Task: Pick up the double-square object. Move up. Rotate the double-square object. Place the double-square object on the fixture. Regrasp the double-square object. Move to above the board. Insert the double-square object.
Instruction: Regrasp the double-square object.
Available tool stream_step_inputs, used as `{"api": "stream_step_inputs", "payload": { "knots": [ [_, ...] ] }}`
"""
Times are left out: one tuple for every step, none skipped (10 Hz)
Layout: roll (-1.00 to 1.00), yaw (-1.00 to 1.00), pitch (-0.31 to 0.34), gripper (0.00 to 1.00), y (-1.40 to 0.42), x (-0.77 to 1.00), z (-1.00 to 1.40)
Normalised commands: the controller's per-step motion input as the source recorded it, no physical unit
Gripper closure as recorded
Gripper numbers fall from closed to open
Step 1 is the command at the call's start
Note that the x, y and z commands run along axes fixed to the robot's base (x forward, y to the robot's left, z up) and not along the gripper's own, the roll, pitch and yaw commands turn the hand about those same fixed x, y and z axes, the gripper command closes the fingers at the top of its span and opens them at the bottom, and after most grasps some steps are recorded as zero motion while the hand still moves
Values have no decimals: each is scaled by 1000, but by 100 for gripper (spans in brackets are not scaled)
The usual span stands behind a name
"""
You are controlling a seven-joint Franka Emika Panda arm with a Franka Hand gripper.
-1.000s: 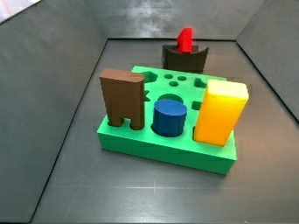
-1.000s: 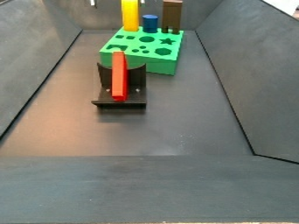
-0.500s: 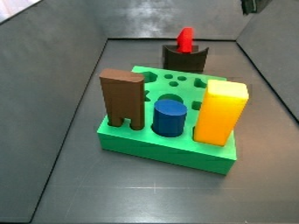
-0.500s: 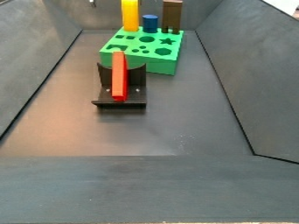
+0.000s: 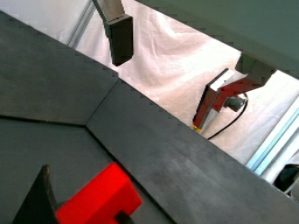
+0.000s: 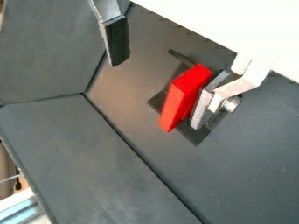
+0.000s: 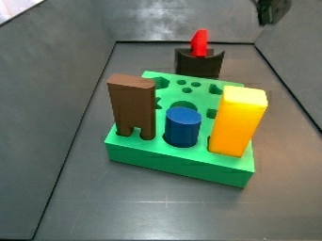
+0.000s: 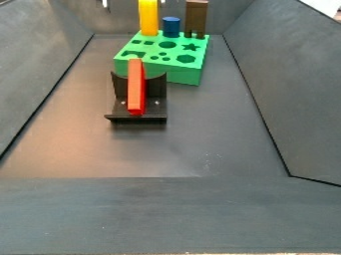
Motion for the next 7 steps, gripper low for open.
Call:
{"api": "stream_step_inputs", "payload": {
  "knots": [
    [63,104,-54,0,64,52,-1000],
    [58,93,-66,0,59,56,-1000],
    [49,67,-82,0,57,65,-1000],
    [45,49,-86,0,54,71,-1000],
    [53,22,-83,0,47,79,-1000],
    [51,12,-81,0,44,86,-1000],
    [49,-4,-60,0,40,94,-1000]
  ]
}}
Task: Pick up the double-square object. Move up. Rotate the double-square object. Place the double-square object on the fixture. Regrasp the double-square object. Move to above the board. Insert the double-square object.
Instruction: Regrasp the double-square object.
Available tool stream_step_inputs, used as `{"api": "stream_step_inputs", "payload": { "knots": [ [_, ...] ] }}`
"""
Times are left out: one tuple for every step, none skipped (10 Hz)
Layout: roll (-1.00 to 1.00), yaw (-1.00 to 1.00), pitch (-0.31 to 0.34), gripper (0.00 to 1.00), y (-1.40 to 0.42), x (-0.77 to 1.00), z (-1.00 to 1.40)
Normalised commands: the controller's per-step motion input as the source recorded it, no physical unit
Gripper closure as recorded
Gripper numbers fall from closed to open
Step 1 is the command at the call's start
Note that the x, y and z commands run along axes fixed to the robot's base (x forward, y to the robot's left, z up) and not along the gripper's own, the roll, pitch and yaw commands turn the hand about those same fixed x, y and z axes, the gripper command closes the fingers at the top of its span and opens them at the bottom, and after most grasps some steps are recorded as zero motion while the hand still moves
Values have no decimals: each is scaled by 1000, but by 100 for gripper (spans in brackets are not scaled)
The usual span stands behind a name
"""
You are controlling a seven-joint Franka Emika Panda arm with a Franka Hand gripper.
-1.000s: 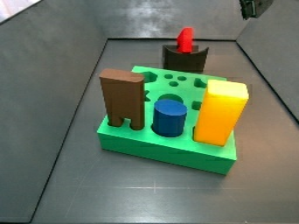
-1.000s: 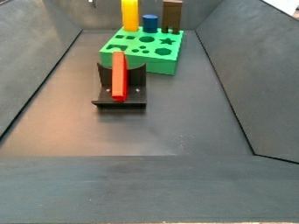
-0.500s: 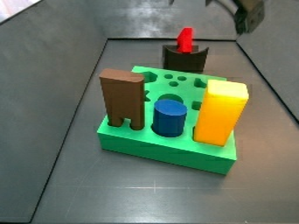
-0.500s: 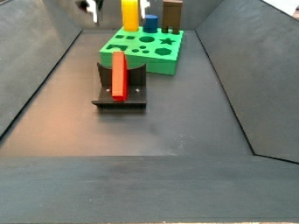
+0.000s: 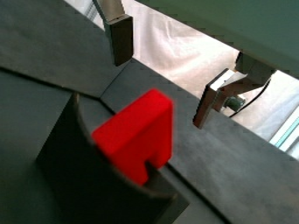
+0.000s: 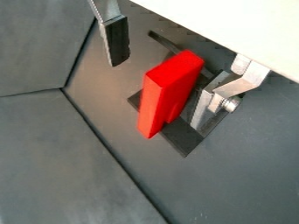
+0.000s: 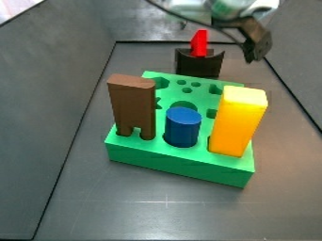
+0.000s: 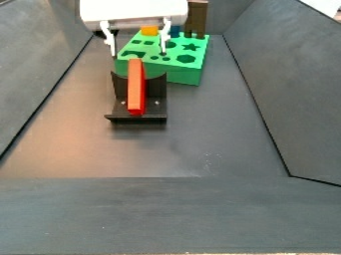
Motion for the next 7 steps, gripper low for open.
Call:
{"api": "stream_step_inputs", "payload": {
  "knots": [
    [52,-16,-40,0,27,106,-1000],
    [57,-16,-19,0,21,112,-980],
    [53,-14,-3,0,13,108,-833],
    [54,-5,5,0,11,96,-696],
    [51,10,9,0,2,75,-514],
    [50,23,7,0,-1,69,-376],
    [62,3,16,0,-2,44,-331]
  ]
}}
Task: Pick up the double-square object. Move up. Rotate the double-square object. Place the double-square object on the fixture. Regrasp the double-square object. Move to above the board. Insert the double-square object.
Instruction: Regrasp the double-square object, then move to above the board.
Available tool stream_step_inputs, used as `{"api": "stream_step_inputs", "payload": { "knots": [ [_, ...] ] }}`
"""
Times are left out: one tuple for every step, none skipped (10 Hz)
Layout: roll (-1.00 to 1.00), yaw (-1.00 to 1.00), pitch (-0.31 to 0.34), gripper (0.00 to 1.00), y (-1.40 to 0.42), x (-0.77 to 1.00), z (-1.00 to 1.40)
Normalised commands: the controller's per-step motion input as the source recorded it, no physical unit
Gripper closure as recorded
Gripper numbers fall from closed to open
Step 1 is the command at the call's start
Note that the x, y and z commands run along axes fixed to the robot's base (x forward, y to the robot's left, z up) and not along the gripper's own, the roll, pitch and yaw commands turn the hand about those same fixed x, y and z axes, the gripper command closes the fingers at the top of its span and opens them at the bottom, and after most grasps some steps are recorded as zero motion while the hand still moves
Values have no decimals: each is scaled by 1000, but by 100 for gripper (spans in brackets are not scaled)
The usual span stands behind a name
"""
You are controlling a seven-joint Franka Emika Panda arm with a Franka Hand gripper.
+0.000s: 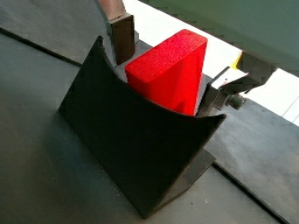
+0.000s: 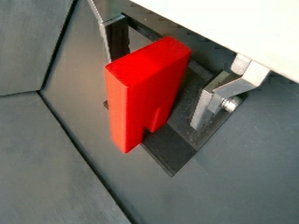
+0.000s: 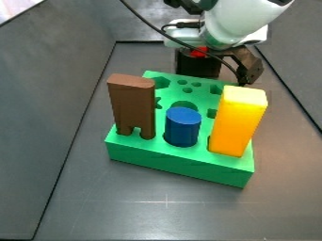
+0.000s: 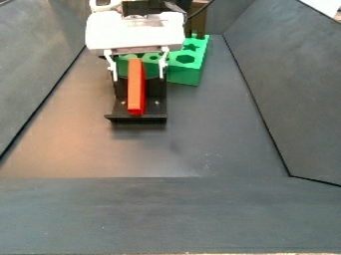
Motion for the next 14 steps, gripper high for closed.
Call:
{"api": "stream_step_inputs", "payload": {
  "knots": [
    [64,3,16,0,-2,43,-329],
    [64,3,17,0,-2,43,-329],
    [65,3,17,0,-1,43,-329],
    [65,3,17,0,-1,43,-329],
    [0,0,0,100,0,0,-500],
    [-201,336,106,100,187,-46,1000],
    [-198,334,102,100,186,-45,1000],
    [-191,289,39,100,171,-41,1000],
    [-132,245,-34,100,155,-40,1000],
    [-60,176,-107,100,141,-43,1000],
    [-41,142,-129,100,137,-44,1000],
    [-36,51,-154,100,125,-51,1000],
    [-34,19,-153,100,121,-53,1000],
    [-39,-38,-138,100,110,-60,1000]
  ]
}}
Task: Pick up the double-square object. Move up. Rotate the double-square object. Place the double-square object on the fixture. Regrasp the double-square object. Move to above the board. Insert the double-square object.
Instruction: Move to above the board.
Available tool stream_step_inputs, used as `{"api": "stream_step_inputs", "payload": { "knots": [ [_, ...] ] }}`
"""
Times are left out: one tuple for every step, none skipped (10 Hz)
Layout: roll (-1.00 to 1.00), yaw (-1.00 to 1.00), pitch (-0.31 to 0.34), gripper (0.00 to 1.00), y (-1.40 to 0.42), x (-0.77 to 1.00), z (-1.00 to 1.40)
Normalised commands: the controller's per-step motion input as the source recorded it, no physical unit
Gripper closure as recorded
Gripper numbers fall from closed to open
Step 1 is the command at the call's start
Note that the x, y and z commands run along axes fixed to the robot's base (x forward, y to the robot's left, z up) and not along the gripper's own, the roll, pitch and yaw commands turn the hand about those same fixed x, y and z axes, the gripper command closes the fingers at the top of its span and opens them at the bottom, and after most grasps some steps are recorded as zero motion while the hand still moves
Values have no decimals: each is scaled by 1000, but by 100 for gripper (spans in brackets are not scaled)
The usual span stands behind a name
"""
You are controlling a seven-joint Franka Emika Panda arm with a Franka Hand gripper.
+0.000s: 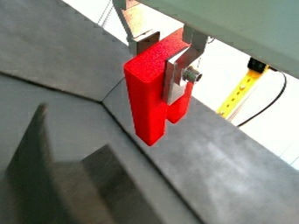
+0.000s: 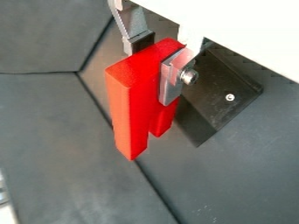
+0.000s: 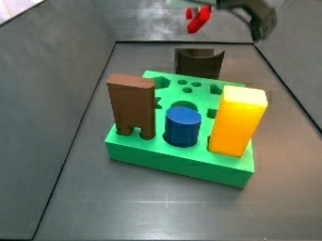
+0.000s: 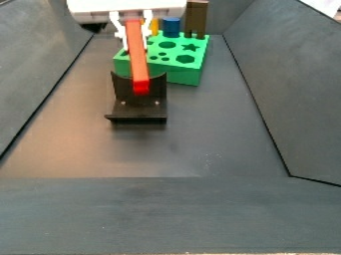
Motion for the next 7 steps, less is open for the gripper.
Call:
{"api": "stream_step_inputs", "payload": {
  "knots": [
    [-50,-65,-116,100,104,-65,1000],
    [-66,-85,-93,100,95,-71,1000],
    [-79,-98,-64,100,88,-80,1000],
    [-86,-99,-45,100,80,-88,1000],
    [-90,-92,-25,100,73,-98,1000],
    [-93,-82,-2,100,51,-88,818],
    [-92,-70,15,100,36,-76,642]
  ]
}}
